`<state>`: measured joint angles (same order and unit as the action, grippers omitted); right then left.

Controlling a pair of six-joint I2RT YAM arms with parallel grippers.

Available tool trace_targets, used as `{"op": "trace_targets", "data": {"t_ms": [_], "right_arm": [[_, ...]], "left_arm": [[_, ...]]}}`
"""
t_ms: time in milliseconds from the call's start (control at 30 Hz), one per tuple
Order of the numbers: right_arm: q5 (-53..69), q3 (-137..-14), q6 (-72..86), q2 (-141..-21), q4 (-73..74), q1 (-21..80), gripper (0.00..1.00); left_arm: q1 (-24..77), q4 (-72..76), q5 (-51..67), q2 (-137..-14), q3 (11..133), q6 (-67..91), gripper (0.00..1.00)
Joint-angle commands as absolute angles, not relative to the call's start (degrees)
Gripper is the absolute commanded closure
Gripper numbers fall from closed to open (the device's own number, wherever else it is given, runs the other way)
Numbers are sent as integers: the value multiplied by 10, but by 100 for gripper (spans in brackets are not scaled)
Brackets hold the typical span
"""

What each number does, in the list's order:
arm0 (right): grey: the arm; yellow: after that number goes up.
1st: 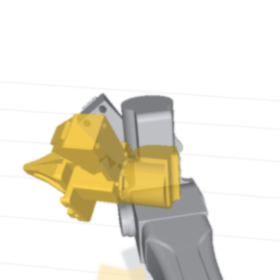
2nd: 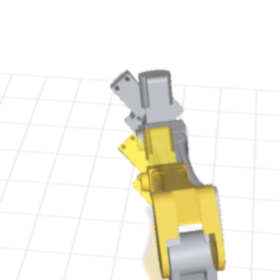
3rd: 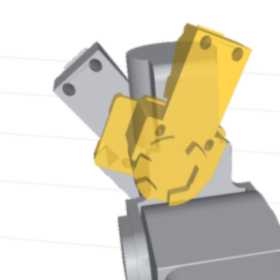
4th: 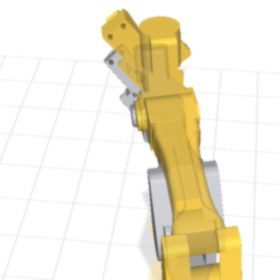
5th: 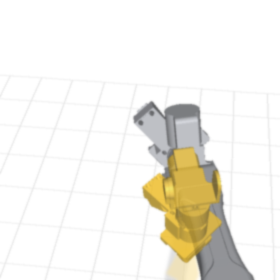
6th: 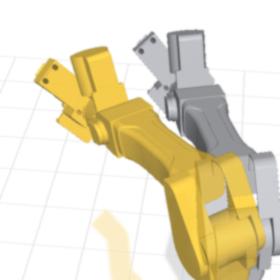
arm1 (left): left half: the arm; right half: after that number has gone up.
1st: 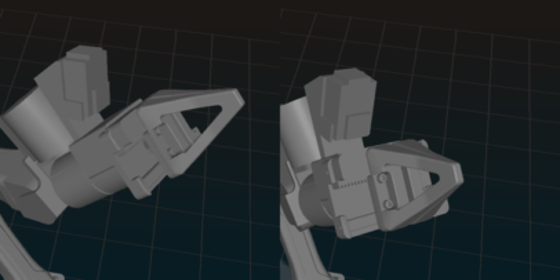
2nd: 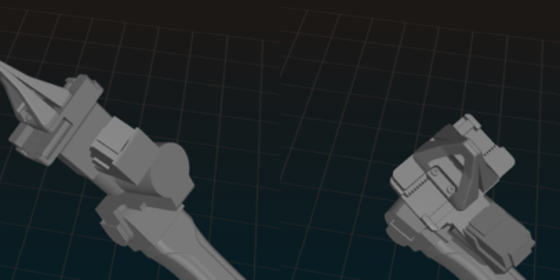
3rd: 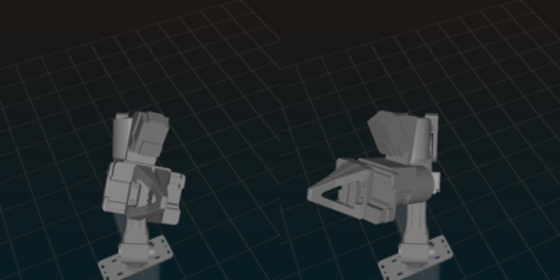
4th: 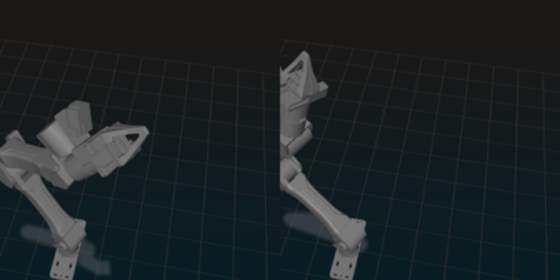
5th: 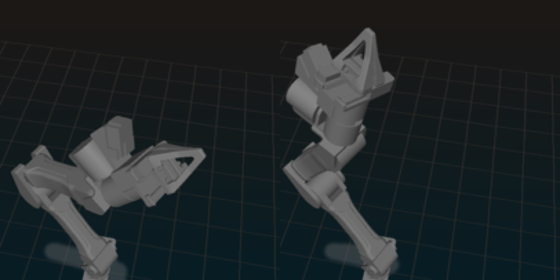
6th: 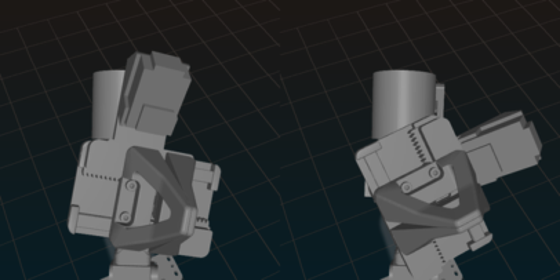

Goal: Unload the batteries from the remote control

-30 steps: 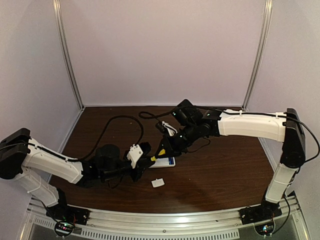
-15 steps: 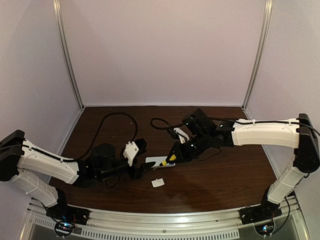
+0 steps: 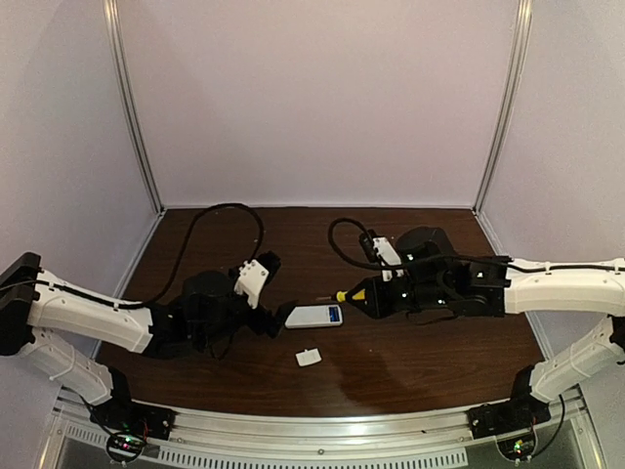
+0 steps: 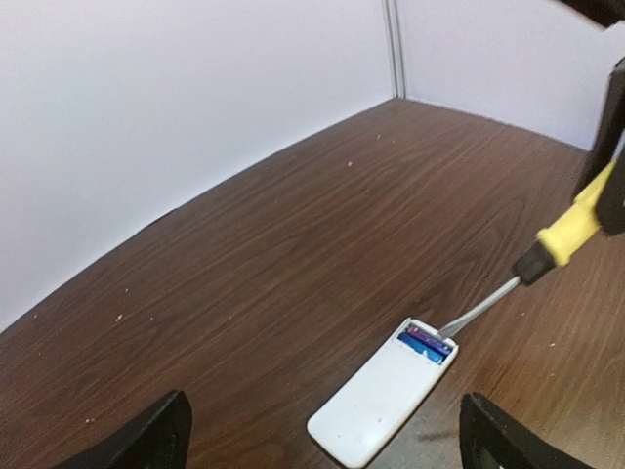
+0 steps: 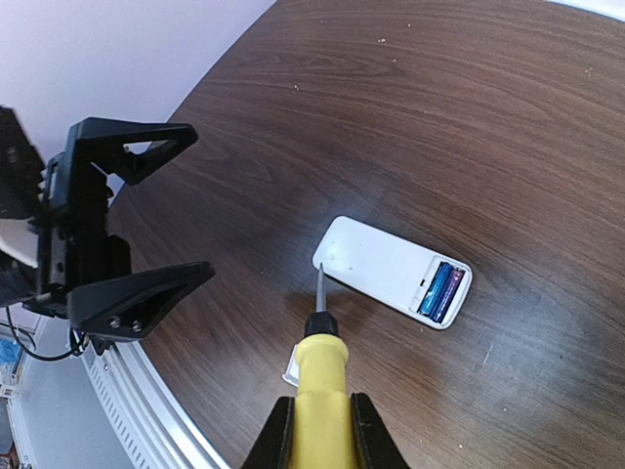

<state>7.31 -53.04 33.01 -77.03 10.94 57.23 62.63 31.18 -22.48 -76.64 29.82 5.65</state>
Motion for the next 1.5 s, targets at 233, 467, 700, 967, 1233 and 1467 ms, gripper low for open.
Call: {"op": "trace_targets", "data": {"t_ms": [233,467,700,967,1233,1467], "right_arm": [[-23,-412,338,-603,61,605,100],[-48,-415,335,-532,117,655,100],[-68,-404,325,-462,161,656,100],[-77,-401,320,-429,186,656,100],[-85,-402,318,-409,206,656,100],[-92,-402,312,-405,212,655,100]], "left_arm": [[597,113,-18,-835,441,-73,3],[484,100,151,-865,458,-113,4],[423,31,207,-959,523,-169,7],[413,-135,256,-1039,647,-217,15],[414,-187,272,-1097,689,-230,16],[417,-161,274,-1120,677,-228,19]]}}
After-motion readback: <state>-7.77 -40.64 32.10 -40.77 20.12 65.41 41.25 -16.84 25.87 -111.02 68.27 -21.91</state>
